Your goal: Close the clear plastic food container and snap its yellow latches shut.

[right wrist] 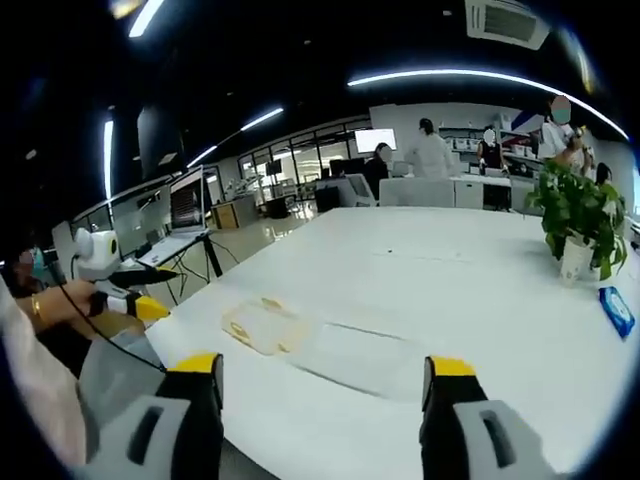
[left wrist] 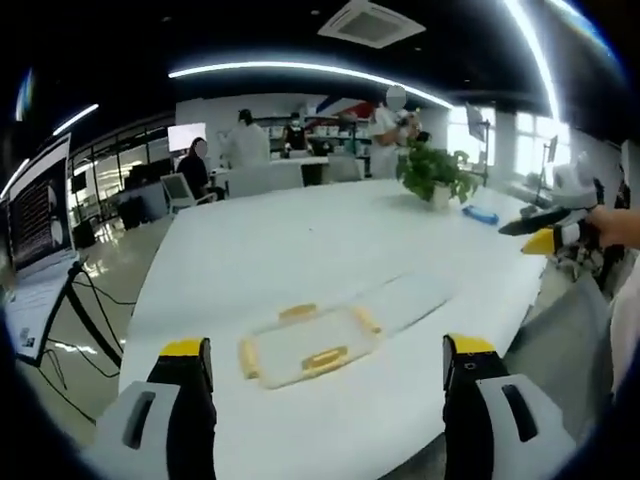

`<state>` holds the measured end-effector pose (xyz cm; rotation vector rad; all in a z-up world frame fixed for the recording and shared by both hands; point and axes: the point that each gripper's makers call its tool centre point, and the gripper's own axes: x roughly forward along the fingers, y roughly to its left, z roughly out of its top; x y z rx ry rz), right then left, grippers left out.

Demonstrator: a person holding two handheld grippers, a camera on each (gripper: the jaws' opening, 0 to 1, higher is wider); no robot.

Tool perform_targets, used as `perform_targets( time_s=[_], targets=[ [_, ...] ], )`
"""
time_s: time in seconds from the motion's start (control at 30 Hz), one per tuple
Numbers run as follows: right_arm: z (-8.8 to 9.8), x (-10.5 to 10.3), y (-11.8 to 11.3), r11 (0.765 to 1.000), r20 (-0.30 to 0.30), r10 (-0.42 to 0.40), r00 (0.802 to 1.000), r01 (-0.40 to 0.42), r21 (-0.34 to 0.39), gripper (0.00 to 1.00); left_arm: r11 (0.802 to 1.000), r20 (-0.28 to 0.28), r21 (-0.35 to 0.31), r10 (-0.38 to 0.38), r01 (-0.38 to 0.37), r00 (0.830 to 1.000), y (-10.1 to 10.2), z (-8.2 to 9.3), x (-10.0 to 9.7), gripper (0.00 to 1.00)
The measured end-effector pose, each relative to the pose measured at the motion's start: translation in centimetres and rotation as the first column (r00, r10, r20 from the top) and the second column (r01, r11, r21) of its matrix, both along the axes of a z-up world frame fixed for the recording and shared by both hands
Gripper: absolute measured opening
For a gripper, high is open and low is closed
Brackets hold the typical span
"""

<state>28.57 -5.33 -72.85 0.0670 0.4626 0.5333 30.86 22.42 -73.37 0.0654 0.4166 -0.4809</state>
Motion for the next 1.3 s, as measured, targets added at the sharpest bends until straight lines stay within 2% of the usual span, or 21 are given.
perform_targets(
  time_s=[0.13, 0.23, 0.57, 0.9, 1.3],
  targets=[
    [0.2, 0.3, -0.5, 1.000, 0.016, -0.030, 0.999, 0.030, -0.003, 1.00, 0.999, 0.003, -0.032, 0.027, -0.027, 1.000, 0.2, 0.3, 0.0, 0.99],
    [0.0, 0.6, -0.9, 0.998, 0.011, -0.065, 0.998, 0.065, -0.002, 1.00, 0.999, 0.013, -0.045, 0.031, -0.030, 0.999, 0.1, 0.5, 0.1, 0.99],
    [-0.2, 0.2, 0.3, 0.999, -0.011, -0.028, 1.000, 0.029, 0.019, 1.00, 0.999, 0.042, -0.029, 0.046, -0.044, 0.998, 0.7, 1.1, 0.5, 0.99],
    [-0.9, -0.6, 0.6, 1.000, -0.034, -0.004, 0.999, 0.004, -0.006, 1.00, 0.999, 0.005, -0.031, 0.016, -0.015, 1.000, 0.4, 0.0, -0.1, 0.96],
    [-1.1, -0.7, 0.5, 1.000, -0.047, 0.000, 0.999, -0.001, -0.022, 0.96, 1.000, -0.007, -0.003, 0.001, -0.001, 1.000, 0.9, -0.2, 0.2, 0.94]
  ],
)
